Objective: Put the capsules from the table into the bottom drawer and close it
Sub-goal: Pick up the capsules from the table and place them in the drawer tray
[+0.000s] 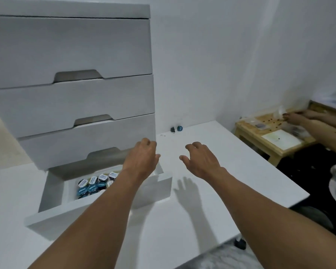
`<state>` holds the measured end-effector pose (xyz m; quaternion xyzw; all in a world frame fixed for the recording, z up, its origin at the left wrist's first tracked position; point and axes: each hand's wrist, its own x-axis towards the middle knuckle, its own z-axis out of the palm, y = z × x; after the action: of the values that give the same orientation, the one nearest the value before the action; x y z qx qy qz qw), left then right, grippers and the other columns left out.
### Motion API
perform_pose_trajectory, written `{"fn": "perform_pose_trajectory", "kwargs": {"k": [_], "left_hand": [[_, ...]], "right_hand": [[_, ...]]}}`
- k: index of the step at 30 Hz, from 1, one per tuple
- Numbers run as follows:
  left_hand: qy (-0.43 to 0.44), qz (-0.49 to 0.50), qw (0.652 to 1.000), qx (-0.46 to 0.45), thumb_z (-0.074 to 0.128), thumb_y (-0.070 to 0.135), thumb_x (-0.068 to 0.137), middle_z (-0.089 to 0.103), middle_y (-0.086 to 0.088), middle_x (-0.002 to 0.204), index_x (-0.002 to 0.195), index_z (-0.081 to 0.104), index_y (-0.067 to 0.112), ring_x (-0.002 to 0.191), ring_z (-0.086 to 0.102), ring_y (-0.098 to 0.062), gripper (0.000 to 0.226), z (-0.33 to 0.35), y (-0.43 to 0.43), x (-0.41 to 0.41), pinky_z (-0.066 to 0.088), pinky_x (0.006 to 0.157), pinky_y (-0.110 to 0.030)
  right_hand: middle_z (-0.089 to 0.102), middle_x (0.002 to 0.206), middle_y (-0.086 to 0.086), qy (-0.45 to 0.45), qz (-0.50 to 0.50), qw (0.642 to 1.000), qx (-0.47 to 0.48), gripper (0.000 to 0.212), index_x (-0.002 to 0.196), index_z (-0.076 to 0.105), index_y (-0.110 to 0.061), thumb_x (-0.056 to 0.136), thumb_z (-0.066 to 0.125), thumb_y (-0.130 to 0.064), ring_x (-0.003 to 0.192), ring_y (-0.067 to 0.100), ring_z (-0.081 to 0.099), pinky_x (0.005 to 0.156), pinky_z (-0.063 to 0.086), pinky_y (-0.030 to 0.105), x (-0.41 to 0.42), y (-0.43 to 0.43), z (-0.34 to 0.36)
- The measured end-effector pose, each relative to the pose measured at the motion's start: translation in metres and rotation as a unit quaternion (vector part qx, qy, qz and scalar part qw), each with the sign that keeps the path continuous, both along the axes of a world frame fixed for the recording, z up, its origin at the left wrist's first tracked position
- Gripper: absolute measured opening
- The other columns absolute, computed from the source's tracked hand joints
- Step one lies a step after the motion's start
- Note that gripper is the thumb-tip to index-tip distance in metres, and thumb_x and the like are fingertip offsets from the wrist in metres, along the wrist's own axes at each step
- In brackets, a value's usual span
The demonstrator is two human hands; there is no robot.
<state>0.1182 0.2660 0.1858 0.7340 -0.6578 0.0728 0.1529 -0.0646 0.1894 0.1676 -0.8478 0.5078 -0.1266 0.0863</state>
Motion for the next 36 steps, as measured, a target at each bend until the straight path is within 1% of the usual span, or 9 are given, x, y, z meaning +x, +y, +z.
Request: {"fn": "perform_pose_trajectory", "kwargs": {"k": [4, 9, 12, 17, 23, 28, 32, 36], "left_hand": [[-0.007, 0.007, 1.000, 0.000, 0.051, 0.031, 0.094, 0.051, -0.012, 0.125, 0.126, 0.050, 0.008, 0.110, 0.052, -0.031, 0.039, 0.002, -0.041, -0.033, 0.048, 0.087, -0.041], [0.009, 0.033, 0.999, -0.013, 0.052, 0.031, 0.094, 0.051, -0.011, 0.125, 0.125, 0.051, 0.009, 0.111, 0.052, -0.030, 0.038, -0.006, -0.111, -0.082, 0.049, 0.084, -0.041], [0.020, 0.050, 0.998, -0.009, 0.052, 0.030, 0.094, 0.050, -0.011, 0.125, 0.126, 0.050, 0.009, 0.109, 0.053, -0.030, 0.039, -0.014, -0.150, -0.116, 0.048, 0.082, -0.039], [0.024, 0.084, 0.996, 0.019, 0.052, 0.028, 0.094, 0.050, -0.013, 0.127, 0.126, 0.050, 0.008, 0.109, 0.053, -0.031, 0.038, -0.030, -0.200, -0.138, 0.048, 0.084, -0.040], [0.033, 0.127, 0.990, 0.056, 0.052, 0.026, 0.094, 0.050, -0.013, 0.125, 0.122, 0.052, 0.007, 0.105, 0.054, -0.032, 0.034, -0.055, -0.252, -0.123, 0.048, 0.079, -0.039], [0.040, 0.143, 0.986, 0.082, 0.052, 0.026, 0.094, 0.049, -0.011, 0.128, 0.125, 0.050, 0.010, 0.108, 0.054, -0.029, 0.034, -0.088, -0.310, -0.090, 0.048, 0.075, -0.037], [0.058, 0.128, 0.986, 0.091, 0.052, 0.024, 0.094, 0.050, -0.011, 0.126, 0.126, 0.049, 0.011, 0.105, 0.055, -0.029, 0.035, -0.116, -0.369, -0.054, 0.049, 0.078, -0.037], [0.062, 0.122, 0.985, 0.106, 0.051, 0.021, 0.094, 0.048, -0.011, 0.126, 0.133, 0.044, 0.014, 0.104, 0.055, -0.029, 0.040, -0.148, -0.416, -0.017, 0.050, 0.079, -0.038]], "right_hand": [[0.046, 0.136, 0.010, 0.003, -0.002, 1.000, -0.008, 0.048, 0.133, 0.046, -0.011, 0.097, 0.044, -0.043, 0.123, 0.030, 0.044, 0.096, 0.044, 0.041, -0.035, -0.039, 0.002], [0.045, 0.137, 0.010, 0.012, 0.020, 1.000, -0.010, 0.048, 0.134, 0.045, -0.011, 0.098, 0.044, -0.042, 0.122, 0.030, 0.044, 0.097, 0.043, 0.041, -0.083, -0.111, -0.004], [0.045, 0.136, 0.010, 0.024, 0.036, 0.999, 0.013, 0.048, 0.134, 0.045, -0.011, 0.097, 0.044, -0.042, 0.123, 0.030, 0.043, 0.098, 0.042, 0.041, -0.110, -0.156, -0.011], [0.045, 0.136, 0.009, 0.037, 0.063, 0.997, 0.039, 0.048, 0.134, 0.045, -0.012, 0.097, 0.043, -0.042, 0.124, 0.029, 0.043, 0.098, 0.042, 0.041, -0.129, -0.222, -0.021], [0.046, 0.135, 0.009, 0.038, 0.103, 0.992, 0.066, 0.046, 0.133, 0.046, -0.012, 0.097, 0.045, -0.042, 0.123, 0.029, 0.044, 0.097, 0.043, 0.041, -0.106, -0.286, -0.047], [0.046, 0.136, 0.008, 0.041, 0.125, 0.988, 0.082, 0.046, 0.133, 0.046, -0.013, 0.097, 0.045, -0.041, 0.122, 0.029, 0.045, 0.097, 0.043, 0.041, -0.066, -0.341, -0.073], [0.048, 0.132, 0.009, 0.035, 0.128, 0.987, 0.093, 0.043, 0.132, 0.047, -0.015, 0.097, 0.044, -0.038, 0.116, 0.029, 0.048, 0.094, 0.045, 0.041, -0.024, -0.393, -0.099], [0.051, 0.128, 0.011, 0.038, 0.145, 0.985, 0.082, 0.041, 0.132, 0.048, -0.015, 0.096, 0.046, -0.036, 0.111, 0.032, 0.052, 0.092, 0.046, 0.039, 0.021, -0.440, -0.133]]}}
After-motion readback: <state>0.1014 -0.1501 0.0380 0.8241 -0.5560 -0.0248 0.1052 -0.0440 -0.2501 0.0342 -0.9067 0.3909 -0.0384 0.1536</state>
